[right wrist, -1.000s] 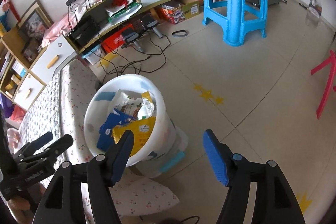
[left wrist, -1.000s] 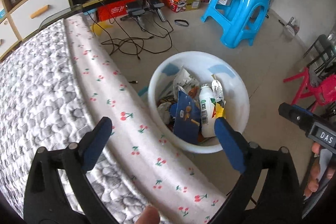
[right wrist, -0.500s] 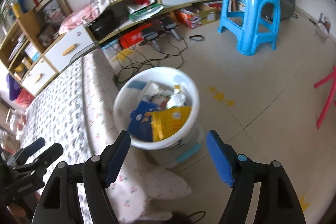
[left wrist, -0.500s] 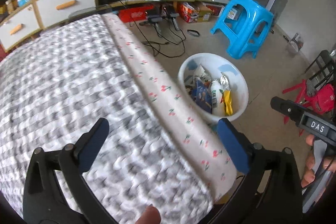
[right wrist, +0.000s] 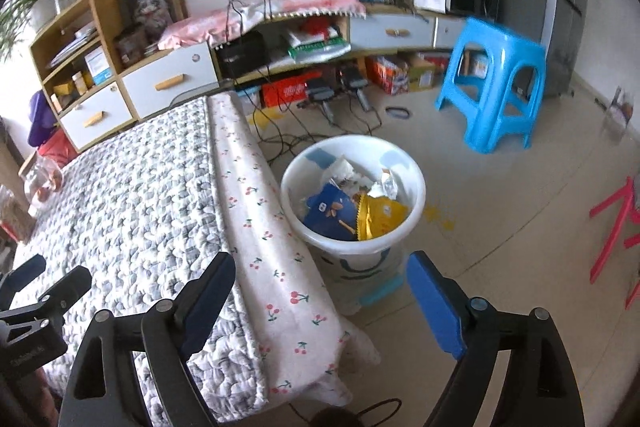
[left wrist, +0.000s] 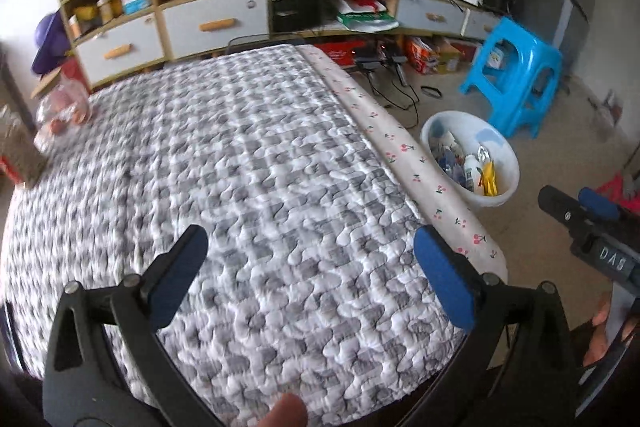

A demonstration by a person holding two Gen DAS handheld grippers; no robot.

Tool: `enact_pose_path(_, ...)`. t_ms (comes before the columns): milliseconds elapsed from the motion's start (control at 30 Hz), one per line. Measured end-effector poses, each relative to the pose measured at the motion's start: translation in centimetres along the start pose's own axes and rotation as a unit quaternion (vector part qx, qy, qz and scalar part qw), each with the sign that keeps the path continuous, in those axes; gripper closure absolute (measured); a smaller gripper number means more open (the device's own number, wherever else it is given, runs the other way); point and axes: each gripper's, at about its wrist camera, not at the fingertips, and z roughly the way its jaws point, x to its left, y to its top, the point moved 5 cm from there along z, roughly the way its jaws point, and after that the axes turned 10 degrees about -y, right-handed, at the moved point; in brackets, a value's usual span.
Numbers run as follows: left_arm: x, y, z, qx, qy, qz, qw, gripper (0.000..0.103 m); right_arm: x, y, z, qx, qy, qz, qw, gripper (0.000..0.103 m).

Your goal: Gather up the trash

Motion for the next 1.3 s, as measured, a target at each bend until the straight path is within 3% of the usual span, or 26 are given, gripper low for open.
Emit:
enact_pose_path(167, 0.7, -1.2, -0.6, -0.023, 0.010, -0.016, 0.9995, 0.001, 1.7, -1.2, -0.9, -0.034, -0.002, -0.015, 0.999, 0.014)
enact_pose_path(300, 1.1, -1.5, -1.1, -0.046, 0.023, -0.021, 0.9985, 0.001, 2.6, -1.8, -0.5, -0.030, 0.003, -0.025, 0.999, 0.014)
enact_pose_path(1300, 0.8, -2.2, -0.7, -0.027, 0.002, -0.029, 0.9992, 0.001, 3.5, -2.4, 0.1, -0.026, 0.004, -0.038, 0.999, 0.014)
